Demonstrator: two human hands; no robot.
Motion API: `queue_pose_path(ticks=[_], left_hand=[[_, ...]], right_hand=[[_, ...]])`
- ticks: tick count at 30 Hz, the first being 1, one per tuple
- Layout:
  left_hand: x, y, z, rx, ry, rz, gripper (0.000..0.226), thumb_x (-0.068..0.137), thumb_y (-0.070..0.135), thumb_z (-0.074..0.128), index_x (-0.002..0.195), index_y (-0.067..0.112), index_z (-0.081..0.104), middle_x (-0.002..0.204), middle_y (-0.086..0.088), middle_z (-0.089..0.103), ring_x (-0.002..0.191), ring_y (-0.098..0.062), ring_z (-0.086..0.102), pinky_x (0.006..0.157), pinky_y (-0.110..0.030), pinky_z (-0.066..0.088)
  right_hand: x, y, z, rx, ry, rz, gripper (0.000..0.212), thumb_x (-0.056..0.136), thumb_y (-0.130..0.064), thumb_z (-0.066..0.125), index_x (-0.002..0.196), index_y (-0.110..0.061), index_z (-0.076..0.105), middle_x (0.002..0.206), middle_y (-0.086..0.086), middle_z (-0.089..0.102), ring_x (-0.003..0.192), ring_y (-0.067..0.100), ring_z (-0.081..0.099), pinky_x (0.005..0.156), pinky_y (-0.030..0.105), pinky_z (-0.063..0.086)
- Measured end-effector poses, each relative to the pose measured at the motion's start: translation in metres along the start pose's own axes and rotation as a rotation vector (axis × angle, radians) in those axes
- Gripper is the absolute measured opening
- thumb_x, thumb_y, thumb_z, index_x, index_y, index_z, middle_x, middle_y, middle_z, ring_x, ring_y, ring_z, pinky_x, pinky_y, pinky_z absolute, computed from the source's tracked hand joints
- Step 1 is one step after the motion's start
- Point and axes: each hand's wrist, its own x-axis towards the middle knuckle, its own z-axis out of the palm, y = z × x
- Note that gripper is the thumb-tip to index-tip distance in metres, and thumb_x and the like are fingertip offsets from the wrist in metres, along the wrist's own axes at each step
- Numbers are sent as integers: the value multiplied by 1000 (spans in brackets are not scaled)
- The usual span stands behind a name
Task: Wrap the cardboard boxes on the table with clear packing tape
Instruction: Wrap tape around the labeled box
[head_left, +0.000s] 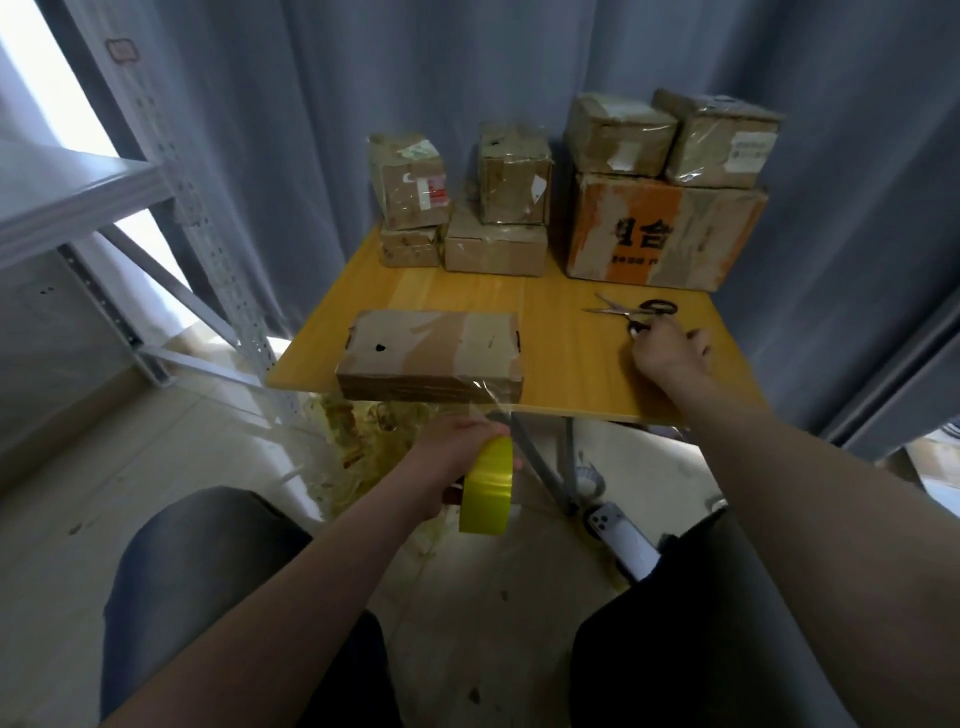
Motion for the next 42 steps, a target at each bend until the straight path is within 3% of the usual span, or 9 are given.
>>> queue_pose_path(ticks=[6,13,20,24,29,31,34,38,42], left_hand=[[-1,-1,-1,13,-3,-18,15,102,31,62,111,23,70,92,-7,81,107,-31,73,85,-37,53],[-5,1,-1,28,-5,-10,17,101,31,62,114,22,71,94,-8,80,86,-23,72,74,-32,53],[-9,-2,-2,62,28,5,22,94,33,71,108,16,73,110,-20,76,109,-41,72,88,-49,56],[-11,-3,-2,58,44,-2,24,94,34,70,110,15,73,110,-20,76,106,-40,73,87,-49,57],[-17,-1,-2,43,44,18,25,94,33,70,109,14,74,112,-21,75,109,-41,71,86,-47,56],[-20,0,-2,31,40,28,23,96,32,69,111,14,73,106,-20,77,104,-39,73,83,-43,55],[-25,3,-2,-4,22,36,20,97,29,68,110,16,73,98,-18,78,97,-36,75,80,-39,53],[-29,5,-2,-55,4,21,17,96,24,69,109,14,74,98,-19,78,80,-25,75,67,-30,56],[-32,7,-2,-97,-21,6,21,98,21,66,116,12,71,92,-16,79,65,-19,75,52,-23,54]], right_hand=[[-32,-4,-2,-110,50,-86,36,101,-44,51,127,-23,65,140,9,44,130,43,32,107,54,33],[-85,-8,-7,-248,-26,-216,37,97,-54,53,126,-35,65,119,5,41,124,38,33,101,51,33],[-72,-20,-18,-201,-111,-162,38,95,-47,64,119,-17,64,131,10,44,131,39,33,101,47,41],[-62,-14,-19,-260,-99,-141,46,82,-62,73,89,-18,62,104,8,59,113,36,51,87,42,37],[-79,-12,-28,-152,-56,-97,47,74,-53,83,84,-13,61,84,7,66,76,24,61,57,34,40],[-87,-15,-39,140,-192,-135,36,80,-42,84,82,-10,69,81,7,69,65,22,63,54,36,50],[-103,-22,-56,558,-577,-309,22,89,-19,79,106,-7,77,93,9,78,66,18,70,65,29,64],[-111,-26,-65,375,-975,-320,51,68,-35,92,107,-7,73,81,6,64,71,15,63,64,31,63],[-116,-21,-78,106,-1006,-223,45,78,-34,83,113,-10,69,69,-2,64,68,13,60,63,34,60]])
